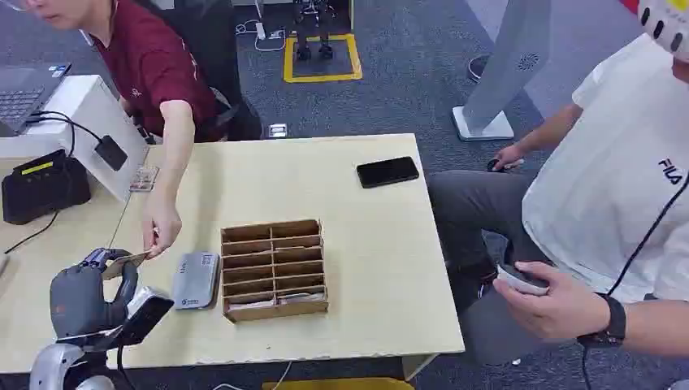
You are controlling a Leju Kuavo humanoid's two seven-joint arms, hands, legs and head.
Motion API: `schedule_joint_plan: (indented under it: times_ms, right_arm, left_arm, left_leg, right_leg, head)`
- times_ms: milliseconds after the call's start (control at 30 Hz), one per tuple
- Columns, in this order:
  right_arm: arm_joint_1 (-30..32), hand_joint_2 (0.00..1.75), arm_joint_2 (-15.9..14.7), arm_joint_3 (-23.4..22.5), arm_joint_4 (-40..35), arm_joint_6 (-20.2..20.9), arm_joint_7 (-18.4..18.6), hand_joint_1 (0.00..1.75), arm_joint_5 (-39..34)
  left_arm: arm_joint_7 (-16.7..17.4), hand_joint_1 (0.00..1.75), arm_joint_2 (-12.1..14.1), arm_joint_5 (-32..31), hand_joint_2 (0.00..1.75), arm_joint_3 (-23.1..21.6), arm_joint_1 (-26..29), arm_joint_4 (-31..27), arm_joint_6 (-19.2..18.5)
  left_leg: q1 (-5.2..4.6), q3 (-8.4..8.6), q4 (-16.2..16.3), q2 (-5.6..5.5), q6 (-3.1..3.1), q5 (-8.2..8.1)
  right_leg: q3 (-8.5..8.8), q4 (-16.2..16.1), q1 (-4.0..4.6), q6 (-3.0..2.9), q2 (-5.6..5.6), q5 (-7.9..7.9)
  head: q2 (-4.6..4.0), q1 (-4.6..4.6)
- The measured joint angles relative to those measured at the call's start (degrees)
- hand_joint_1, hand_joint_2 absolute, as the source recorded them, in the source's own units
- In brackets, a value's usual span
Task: Pass the card to the sensor for recognition and then transmit it.
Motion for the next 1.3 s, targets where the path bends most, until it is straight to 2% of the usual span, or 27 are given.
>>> schedule_joint_plan:
  times_ms: [67,233,333,433,467,600,700,900,1167,1300]
  right_arm:
    - [-0.01,1.75,0.00,0.02,0.00,0.00,-0.09,0.00,0.00]
    - [0.00,1.75,0.00,0.07,0.00,-0.02,-0.13,0.00,0.00]
    - [0.00,1.75,0.00,0.31,0.00,-0.09,-0.13,0.00,0.00]
    - [0.00,1.75,0.04,0.46,0.00,-0.13,0.30,0.00,0.00]
    - [0.00,1.75,0.09,0.46,0.00,-0.20,0.55,0.00,0.00]
    - [0.01,1.75,0.24,0.59,0.00,-0.35,0.83,0.00,0.00]
    - [-0.01,1.75,0.24,0.96,0.00,-0.37,1.07,0.00,0.00]
    - [-0.06,1.75,0.24,1.64,0.00,-0.44,1.46,0.00,0.00]
    - [-0.19,1.75,0.24,2.97,0.11,-0.46,1.88,0.00,0.00]
    - [-0.26,1.75,0.24,3.72,0.13,-0.46,2.10,0.00,0.00]
  left_arm:
    - [-2.13,1.75,-0.02,2.85,1.75,0.02,0.06,-0.09,-0.33]
    - [-3.18,1.75,-0.04,4.61,1.75,0.13,0.08,-0.20,-0.85]
    - [-5.48,1.75,-0.39,10.80,1.75,0.57,0.17,-0.79,-4.05]
    - [-2.71,1.75,-1.82,19.21,1.75,1.64,0.11,-1.97,-13.77]
    - [-1.62,1.75,-2.29,21.03,1.75,1.84,0.02,-2.21,-15.83]
    - [3.15,1.75,-3.82,25.96,1.75,3.25,-0.97,-2.64,-20.08]
    - [6.17,1.75,-3.89,27.07,1.75,4.35,-2.02,-2.29,-22.08]
    - [9.34,1.75,-3.76,27.31,1.75,5.22,-4.66,0.79,-24.50]
    - [13.23,1.75,-3.82,22.29,1.75,5.25,-8.11,7.62,-24.98]
    - [13.89,1.75,-4.00,19.18,1.75,5.25,-8.49,10.08,-24.43]
  left_leg:
    - [0.00,0.00,0.00,0.00,0.00,0.00]
    - [0.00,0.00,0.00,0.00,0.00,0.00]
    - [0.00,0.00,0.00,0.00,0.00,0.00]
    - [0.00,0.01,0.01,0.00,0.00,0.00]
    - [0.00,0.00,0.01,0.00,0.00,0.00]
    - [0.00,0.01,0.01,0.00,0.00,0.00]
    - [0.00,0.01,0.01,0.00,0.00,0.00]
    - [0.01,0.01,0.00,0.00,0.00,0.01]
    - [-0.01,0.01,0.01,0.00,0.02,0.03]
    - [-0.01,0.01,0.01,0.01,0.02,0.02]
  right_leg:
    - [0.00,0.00,0.00,0.00,0.00,0.00]
    - [0.00,0.00,0.00,0.00,0.00,0.00]
    - [0.00,0.00,0.00,0.00,0.00,0.00]
    - [0.00,0.00,0.00,0.00,0.00,0.00]
    - [0.00,0.00,0.00,0.00,0.00,0.00]
    - [0.00,0.00,0.00,-0.02,0.00,0.02]
    - [0.00,0.00,-0.01,-0.02,0.00,0.02]
    - [0.00,0.00,0.00,-0.03,-0.01,0.02]
    - [0.00,0.00,0.00,-0.02,0.00,0.02]
    - [-0.02,-0.01,0.00,-0.02,0.01,0.02]
  head:
    - [0.00,0.00]
    - [0.00,0.00]
    - [0.00,0.00]
    - [0.00,0.00]
    - [0.00,0.00]
    - [0.00,0.00]
    - [0.00,-0.02]
    - [0.00,-0.02]
    - [0.00,0.02]
    - [0.00,0.00]
